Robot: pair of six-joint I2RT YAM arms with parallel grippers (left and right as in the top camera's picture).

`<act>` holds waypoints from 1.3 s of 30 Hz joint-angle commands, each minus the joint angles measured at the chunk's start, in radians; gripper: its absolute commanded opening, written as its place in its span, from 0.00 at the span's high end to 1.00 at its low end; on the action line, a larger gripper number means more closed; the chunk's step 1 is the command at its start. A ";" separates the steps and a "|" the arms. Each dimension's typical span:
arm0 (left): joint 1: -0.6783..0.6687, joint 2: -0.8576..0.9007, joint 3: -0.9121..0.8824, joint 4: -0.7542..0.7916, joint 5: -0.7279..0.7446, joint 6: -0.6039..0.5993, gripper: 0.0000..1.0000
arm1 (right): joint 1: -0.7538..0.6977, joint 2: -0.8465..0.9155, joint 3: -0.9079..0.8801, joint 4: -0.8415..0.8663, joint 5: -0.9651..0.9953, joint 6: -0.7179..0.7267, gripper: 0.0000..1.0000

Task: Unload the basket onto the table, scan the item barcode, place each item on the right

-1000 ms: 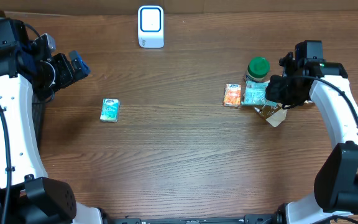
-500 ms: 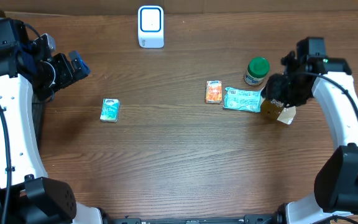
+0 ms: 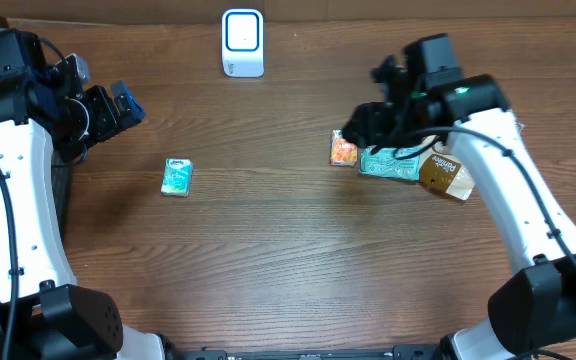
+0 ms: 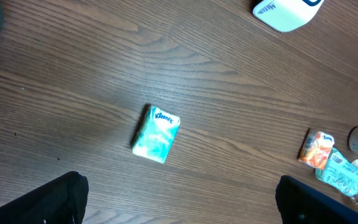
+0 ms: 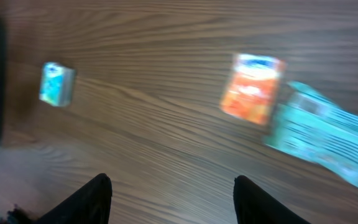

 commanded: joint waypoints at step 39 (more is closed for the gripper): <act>-0.234 0.002 -0.077 -0.045 -0.485 -0.141 0.96 | -0.011 0.091 -0.003 0.061 0.114 0.219 0.32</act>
